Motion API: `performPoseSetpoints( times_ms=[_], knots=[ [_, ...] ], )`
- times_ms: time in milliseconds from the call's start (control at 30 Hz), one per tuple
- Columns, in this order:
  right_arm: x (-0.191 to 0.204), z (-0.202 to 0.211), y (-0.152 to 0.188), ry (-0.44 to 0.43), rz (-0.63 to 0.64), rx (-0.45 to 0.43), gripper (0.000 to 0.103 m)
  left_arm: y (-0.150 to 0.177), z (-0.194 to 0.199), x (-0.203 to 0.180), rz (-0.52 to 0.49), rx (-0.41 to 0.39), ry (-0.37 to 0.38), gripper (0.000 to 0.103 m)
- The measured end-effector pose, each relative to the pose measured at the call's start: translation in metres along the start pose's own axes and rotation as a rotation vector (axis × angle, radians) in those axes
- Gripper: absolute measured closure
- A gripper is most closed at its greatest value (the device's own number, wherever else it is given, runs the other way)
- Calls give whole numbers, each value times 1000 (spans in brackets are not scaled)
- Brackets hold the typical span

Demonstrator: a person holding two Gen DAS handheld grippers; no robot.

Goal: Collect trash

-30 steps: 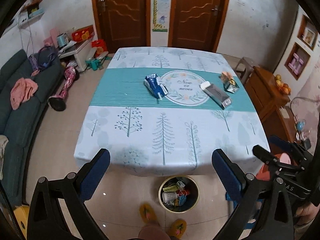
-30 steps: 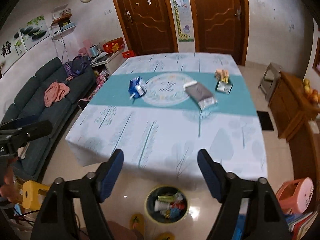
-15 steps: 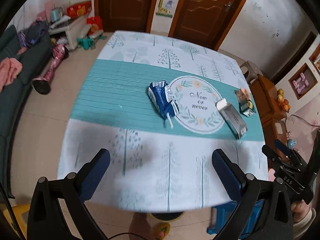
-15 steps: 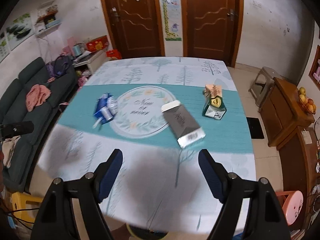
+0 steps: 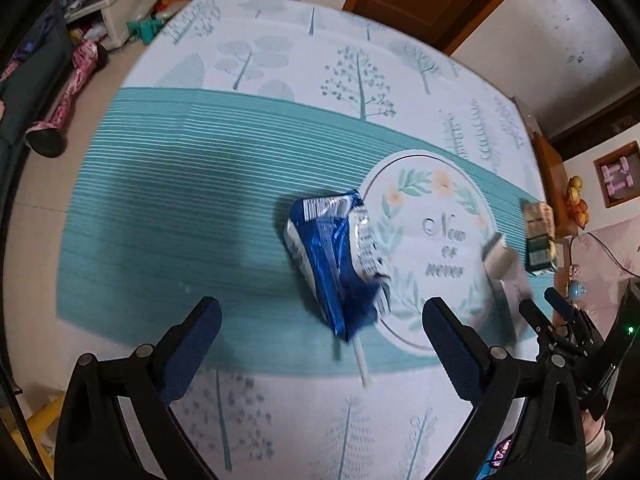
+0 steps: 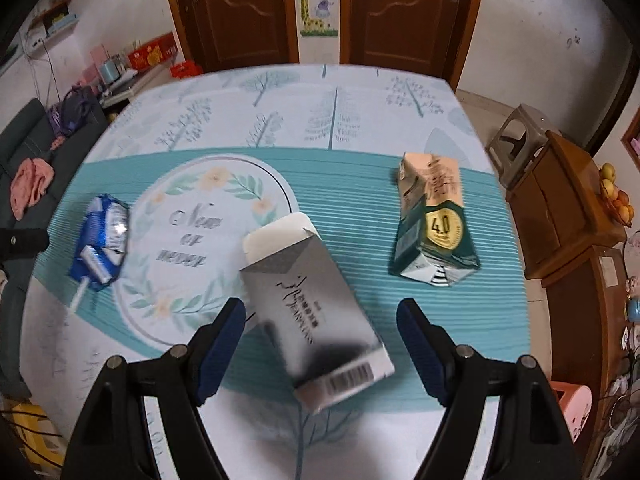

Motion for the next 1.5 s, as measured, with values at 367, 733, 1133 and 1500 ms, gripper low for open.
performPoseSetpoints(
  times_ms=[367, 733, 1133, 1500],
  knots=[
    [3, -27, -7, -84, -69, 34, 34, -10, -43, -7, 1, 79, 15, 5],
    [6, -23, -13, -77, -119, 37, 74, -7, -51, -16, -28, 112, 15, 5],
    [26, -31, -3, -105, -36, 80, 31, 1, -60, -37, -120, 103, -29, 22],
    [37, -29, 10, -62, -12, 78, 45, -1, -58, -37, -131, 58, -71, 43]
  ],
)
Point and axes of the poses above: each gripper's, at about its wrist camera, not at the fingertips, and z roughly against the way its jaws point, x to its left, y to its underside, the point moved 3 cm from there along -z, roughly the way its jaws point, and after that the axes turned 7 degrees about -x, right-handed, at the moved point
